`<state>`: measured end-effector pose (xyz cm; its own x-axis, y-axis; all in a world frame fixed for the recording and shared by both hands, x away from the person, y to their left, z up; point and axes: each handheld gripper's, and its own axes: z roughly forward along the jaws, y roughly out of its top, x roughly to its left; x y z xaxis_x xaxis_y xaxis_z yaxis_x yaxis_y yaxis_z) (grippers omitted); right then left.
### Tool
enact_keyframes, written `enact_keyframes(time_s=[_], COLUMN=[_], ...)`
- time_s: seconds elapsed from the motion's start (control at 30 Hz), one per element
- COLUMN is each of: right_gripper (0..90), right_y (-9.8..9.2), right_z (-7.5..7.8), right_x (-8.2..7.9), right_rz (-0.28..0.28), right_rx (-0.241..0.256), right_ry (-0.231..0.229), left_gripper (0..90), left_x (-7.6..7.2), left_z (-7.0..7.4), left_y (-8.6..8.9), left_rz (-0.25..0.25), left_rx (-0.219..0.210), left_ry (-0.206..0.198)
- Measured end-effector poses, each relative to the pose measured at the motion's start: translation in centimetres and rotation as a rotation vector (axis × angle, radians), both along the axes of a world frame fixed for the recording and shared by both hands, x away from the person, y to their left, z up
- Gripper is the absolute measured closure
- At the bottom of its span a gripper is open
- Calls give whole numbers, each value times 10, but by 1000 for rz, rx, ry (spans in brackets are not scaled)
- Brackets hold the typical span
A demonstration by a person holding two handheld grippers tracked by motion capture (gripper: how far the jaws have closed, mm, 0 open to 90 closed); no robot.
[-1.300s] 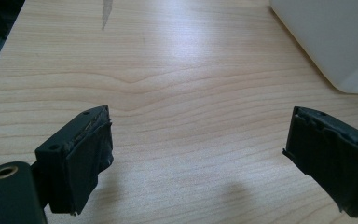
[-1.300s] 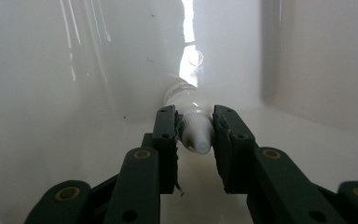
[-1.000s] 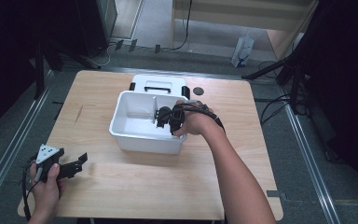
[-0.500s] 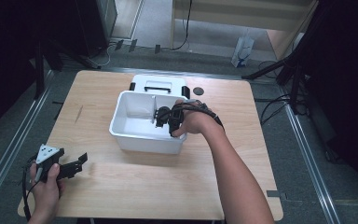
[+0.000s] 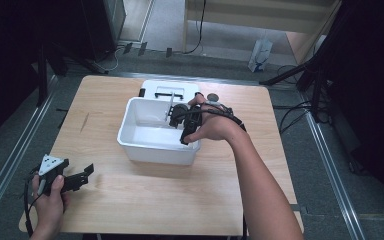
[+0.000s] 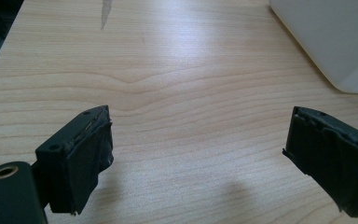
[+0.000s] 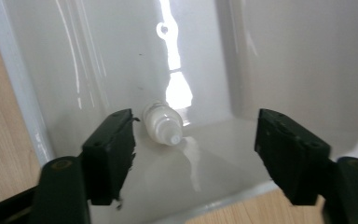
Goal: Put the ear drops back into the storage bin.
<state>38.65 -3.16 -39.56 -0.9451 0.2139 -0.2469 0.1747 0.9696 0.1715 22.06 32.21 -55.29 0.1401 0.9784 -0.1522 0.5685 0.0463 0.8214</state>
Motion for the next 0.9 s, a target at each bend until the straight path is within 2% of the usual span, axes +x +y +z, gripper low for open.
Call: enact_keyframes(time_s=[0.1,0.13,0.27,0.3,0.5,0.63,0.9], right_gripper=[207,160,126,110,34,23,0], right_y=[-2,-6,-11,-15,-27,-31,-52], right_z=[5,10,16,19,27,28,28], right_x=[-2,-6,-9,-12,-17,-19,-26], right_rz=[-11,-26,-42,-65,-87,-99,-137], right_rx=[10,25,44,54,83,84,85], right_ry=[-25,-57,-80,-92,-99,-97,-97], left_gripper=[82,82,82,82,82,82,82], left_x=[0,0,0,0,0,0,0], left_z=[0,0,0,0,0,0,0], left_y=[0,0,0,0,0,0,0], left_rz=[0,0,-1,-1,0,0,1], left_rx=[0,0,-1,-1,0,-1,-3], left_ry=[0,0,0,0,2,1,0])
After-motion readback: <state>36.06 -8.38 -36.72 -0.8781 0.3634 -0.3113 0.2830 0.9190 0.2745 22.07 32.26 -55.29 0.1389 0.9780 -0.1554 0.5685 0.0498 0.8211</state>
